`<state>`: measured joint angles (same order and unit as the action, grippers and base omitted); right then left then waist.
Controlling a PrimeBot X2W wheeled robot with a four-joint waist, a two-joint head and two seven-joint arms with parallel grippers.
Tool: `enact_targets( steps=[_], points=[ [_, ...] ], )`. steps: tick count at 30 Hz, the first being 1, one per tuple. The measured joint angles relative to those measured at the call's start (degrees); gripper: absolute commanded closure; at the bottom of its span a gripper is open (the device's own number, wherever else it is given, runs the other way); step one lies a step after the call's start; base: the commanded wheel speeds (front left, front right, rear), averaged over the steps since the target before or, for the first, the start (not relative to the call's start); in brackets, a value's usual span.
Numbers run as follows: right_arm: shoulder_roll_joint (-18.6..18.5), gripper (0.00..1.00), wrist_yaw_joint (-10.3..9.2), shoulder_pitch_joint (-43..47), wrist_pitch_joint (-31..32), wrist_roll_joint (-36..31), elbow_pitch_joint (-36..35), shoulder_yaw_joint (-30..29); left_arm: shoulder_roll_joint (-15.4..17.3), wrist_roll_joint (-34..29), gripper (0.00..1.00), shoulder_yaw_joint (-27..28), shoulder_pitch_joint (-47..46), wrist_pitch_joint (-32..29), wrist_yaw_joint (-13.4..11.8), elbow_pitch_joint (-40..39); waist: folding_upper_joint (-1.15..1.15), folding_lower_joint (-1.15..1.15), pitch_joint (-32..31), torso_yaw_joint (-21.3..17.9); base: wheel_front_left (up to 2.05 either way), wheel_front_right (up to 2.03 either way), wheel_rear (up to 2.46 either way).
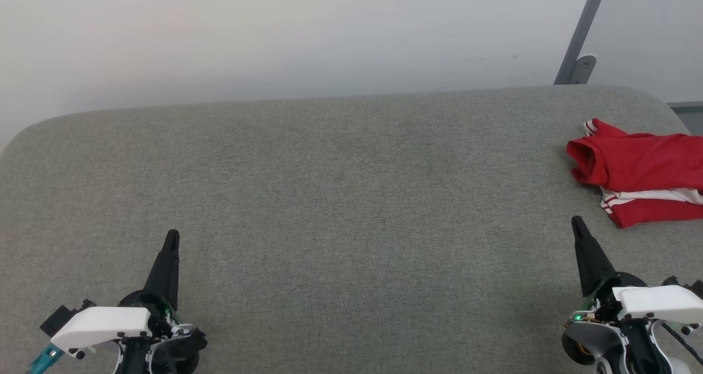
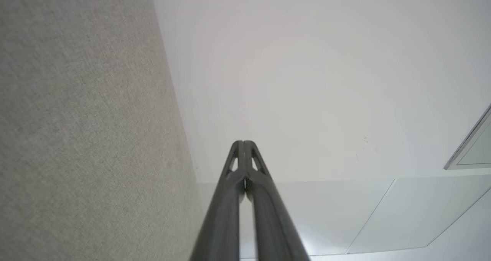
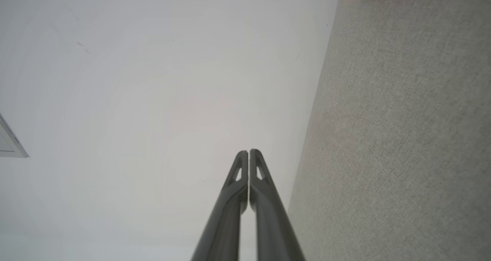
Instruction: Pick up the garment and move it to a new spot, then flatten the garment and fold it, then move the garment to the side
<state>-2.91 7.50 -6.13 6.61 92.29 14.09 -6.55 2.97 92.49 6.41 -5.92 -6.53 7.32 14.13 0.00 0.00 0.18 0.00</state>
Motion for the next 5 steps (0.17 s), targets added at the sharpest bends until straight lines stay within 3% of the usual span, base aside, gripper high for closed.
enact_targets(
  steps=[5],
  points=[
    [0.0, 1.0, 0.0, 0.0, 0.0, 0.0, 0.0, 0.01, -0.01, 0.0, 1.0, 0.01, 0.0, 0.0, 0.0, 0.0, 0.0, 0.0, 0.0, 0.0, 0.0, 0.0, 0.0]
  ],
)
